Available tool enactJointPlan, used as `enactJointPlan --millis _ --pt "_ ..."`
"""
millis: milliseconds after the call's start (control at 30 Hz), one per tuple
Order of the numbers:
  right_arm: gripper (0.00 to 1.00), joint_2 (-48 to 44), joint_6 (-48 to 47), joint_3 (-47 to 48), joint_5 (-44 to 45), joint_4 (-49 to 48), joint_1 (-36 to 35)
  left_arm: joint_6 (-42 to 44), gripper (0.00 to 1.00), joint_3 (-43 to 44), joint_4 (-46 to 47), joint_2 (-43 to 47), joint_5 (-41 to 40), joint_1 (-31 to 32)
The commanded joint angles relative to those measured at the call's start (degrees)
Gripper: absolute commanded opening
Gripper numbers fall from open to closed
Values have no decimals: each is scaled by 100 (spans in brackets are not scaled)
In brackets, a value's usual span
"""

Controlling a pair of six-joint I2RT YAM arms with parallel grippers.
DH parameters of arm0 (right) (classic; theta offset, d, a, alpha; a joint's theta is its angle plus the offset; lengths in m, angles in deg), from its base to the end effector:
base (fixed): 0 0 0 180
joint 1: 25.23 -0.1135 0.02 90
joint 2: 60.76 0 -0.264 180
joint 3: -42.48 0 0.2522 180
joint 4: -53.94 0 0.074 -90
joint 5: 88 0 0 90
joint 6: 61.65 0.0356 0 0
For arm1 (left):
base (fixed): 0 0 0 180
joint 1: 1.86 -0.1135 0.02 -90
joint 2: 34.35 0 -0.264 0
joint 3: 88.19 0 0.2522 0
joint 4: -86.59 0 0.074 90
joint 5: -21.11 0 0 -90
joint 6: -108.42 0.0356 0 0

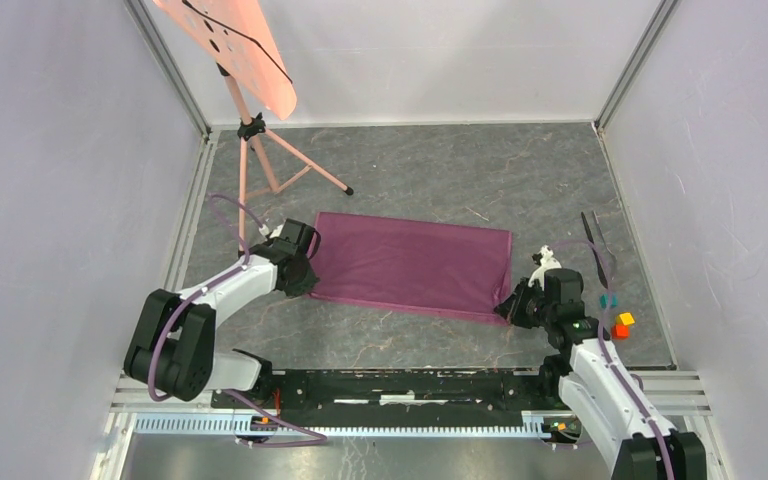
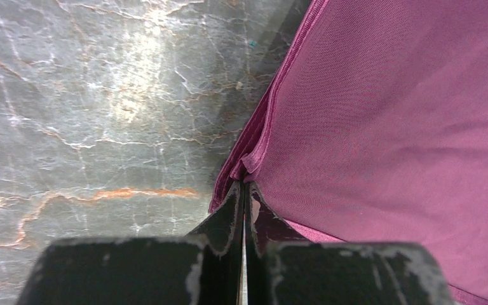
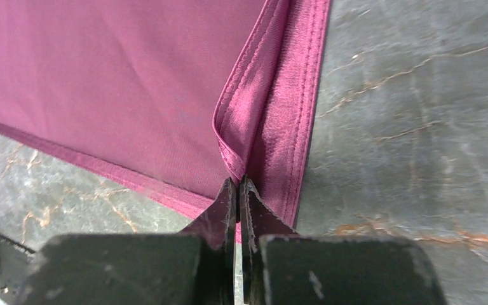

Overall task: Fold the napkin into a case and place the utensils inside
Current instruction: Fold and flatten the napkin at the center of the board.

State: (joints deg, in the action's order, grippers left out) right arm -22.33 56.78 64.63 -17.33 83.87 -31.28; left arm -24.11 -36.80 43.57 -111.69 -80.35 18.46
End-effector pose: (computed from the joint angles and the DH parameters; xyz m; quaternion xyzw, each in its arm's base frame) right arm 0.1278 0.0254 0.1292 0.1161 0.9095 0.2577 0.3049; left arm 0.2163 -0.0725 0.1591 -0.2063 0.9565 -0.0109 0.2061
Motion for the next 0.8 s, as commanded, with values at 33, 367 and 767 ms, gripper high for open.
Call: enactJointPlan --millis 33,367,767 --pt "0 536 -313 413 910 461 2 -366 2 -260 210 145 169 -26" --pt "0 264 -613 1038 358 1205 -8 -254 2 -249 132 581 114 -28" --pt "0 -174 -146 456 -66 1132 -53 -159 2 -264 121 496 -172 -32"
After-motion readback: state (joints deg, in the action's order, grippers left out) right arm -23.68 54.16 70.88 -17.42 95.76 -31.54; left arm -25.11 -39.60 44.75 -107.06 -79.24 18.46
